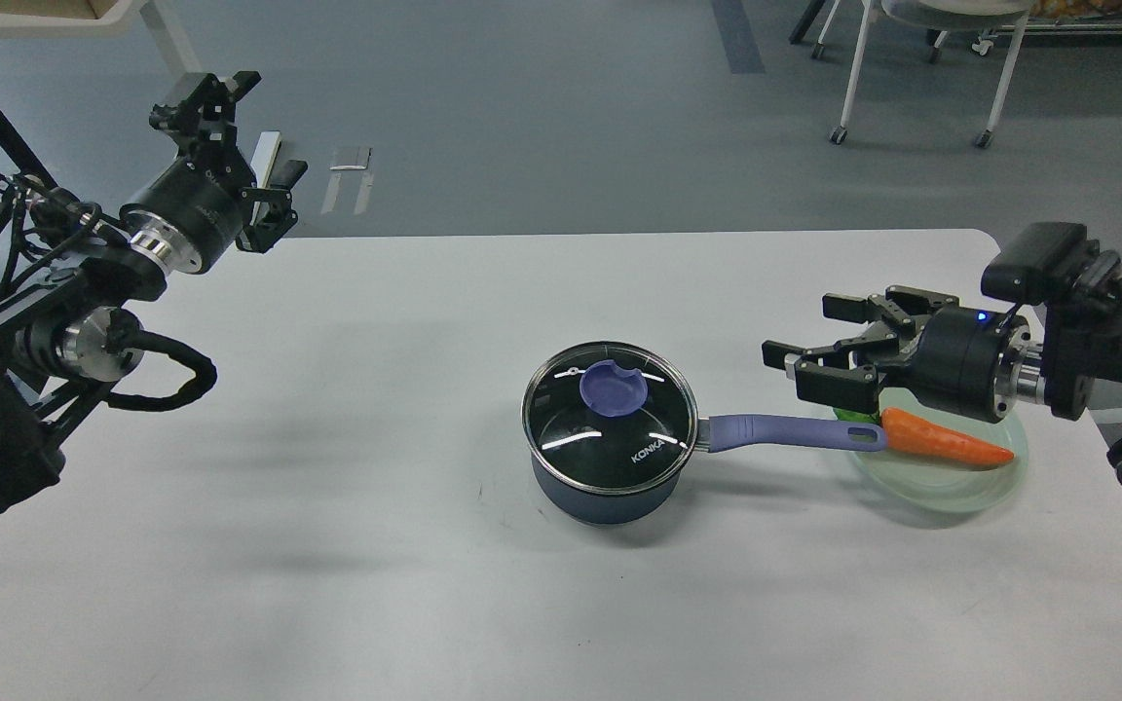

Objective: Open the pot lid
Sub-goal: 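Reach the right gripper down and grasp the purple saucepan handle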

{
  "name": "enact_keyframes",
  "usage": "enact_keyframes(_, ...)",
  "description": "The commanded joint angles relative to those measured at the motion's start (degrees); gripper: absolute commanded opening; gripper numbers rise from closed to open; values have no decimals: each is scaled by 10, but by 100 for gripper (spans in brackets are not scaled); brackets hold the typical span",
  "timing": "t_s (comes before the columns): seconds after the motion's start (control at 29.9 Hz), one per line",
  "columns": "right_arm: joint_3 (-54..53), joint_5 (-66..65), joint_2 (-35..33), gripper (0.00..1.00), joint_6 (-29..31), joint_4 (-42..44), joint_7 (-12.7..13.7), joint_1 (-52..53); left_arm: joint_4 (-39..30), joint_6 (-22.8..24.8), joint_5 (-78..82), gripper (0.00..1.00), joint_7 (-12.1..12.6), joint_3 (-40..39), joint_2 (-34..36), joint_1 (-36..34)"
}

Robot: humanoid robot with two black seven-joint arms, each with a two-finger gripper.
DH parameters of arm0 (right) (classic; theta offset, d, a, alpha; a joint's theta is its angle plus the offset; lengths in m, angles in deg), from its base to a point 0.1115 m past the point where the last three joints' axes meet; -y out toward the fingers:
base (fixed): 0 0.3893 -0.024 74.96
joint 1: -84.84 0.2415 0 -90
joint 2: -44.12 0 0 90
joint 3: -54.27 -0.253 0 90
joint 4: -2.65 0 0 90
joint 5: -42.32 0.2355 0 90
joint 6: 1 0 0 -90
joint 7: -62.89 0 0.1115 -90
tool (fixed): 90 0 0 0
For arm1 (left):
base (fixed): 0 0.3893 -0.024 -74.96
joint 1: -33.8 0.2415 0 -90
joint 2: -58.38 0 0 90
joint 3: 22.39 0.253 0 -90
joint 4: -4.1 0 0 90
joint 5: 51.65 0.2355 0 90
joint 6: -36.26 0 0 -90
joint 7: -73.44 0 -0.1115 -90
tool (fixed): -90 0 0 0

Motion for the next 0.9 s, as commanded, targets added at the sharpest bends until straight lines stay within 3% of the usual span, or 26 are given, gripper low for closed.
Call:
enact_keyframes(0.0,61,-69,4,97,-28,0,-10,1,-1,0,0,99,1,0,0,-2)
enact_keyframes(0.17,91,-134,8,95,-35,10,-10,0,-1,-1,19,99,1,0,0,-4)
enact_keyframes(0.6,93,-159,16,90,-34,52,-9,4,-1,0,23,99,2,1,-1,-7)
enact_keyframes(0.74,93,-153,16,81,-34,50,-10,1,-1,1,24,99,3,1,-1,-13)
enact_keyframes(0.87,94,-152,16,58,-35,47,-11,0,-1,1,36,99,3,0,1,-14)
